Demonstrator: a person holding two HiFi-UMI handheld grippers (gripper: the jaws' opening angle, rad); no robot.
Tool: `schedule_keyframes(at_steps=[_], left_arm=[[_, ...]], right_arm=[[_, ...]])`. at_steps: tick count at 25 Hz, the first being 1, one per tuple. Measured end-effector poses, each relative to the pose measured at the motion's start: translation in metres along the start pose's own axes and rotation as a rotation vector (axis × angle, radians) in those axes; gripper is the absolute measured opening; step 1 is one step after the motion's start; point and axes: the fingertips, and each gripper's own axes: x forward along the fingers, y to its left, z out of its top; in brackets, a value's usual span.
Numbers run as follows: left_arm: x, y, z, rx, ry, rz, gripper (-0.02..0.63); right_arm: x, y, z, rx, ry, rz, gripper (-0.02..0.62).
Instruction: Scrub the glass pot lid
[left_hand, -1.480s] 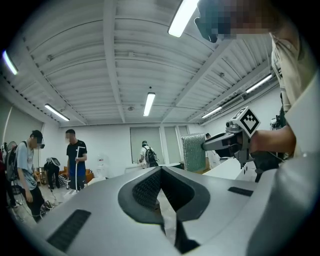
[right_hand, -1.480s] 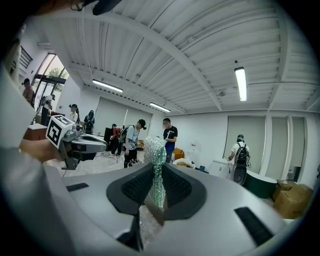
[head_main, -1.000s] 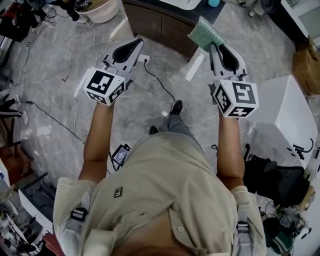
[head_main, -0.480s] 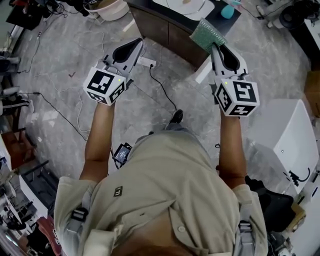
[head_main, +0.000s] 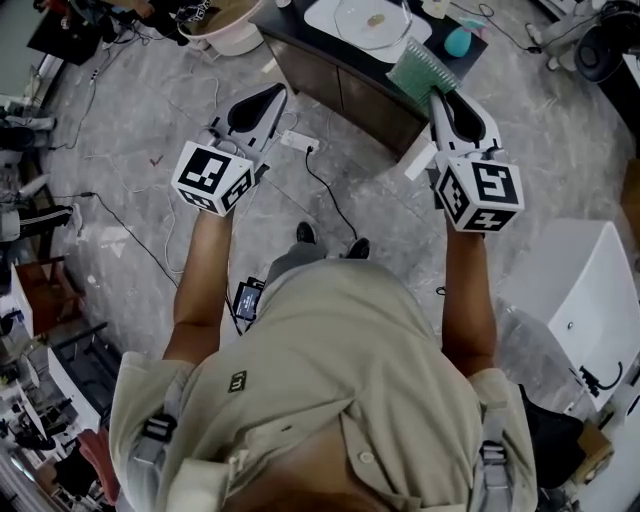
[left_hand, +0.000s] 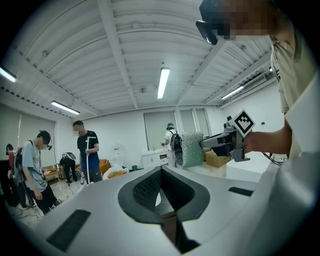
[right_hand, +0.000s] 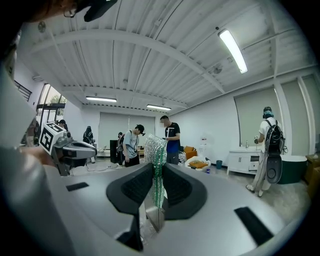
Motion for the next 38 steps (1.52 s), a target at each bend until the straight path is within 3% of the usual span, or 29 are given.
schedule_keyframes(at_steps=[8,18,32,38], left_arm=[[0.041,0.034,0.001,-0.005,-0.043,-0.051,0.014],[0.126,0.106,-0.006,-0.023,-0.092,-0.200,0.014],[0.149,0.205,-0.010,-0.053,-0.133,-0.295,0.012],[0.150,0.237,-0.020,-0.073,-0.141,-0.298,0.014]], right_arm=[[0.028,-0.007,-0.002,-0.005,0.016,-0.046,0.074],[0.104,-0.019,-0.001,-0.018,0.054,-0.164,0.072],[0.174,0.004,0.034,-0.070,0.060,-0.289,0.074],[0.208,0.014,0.038,-0.092,0.075,-0.293,0.074]])
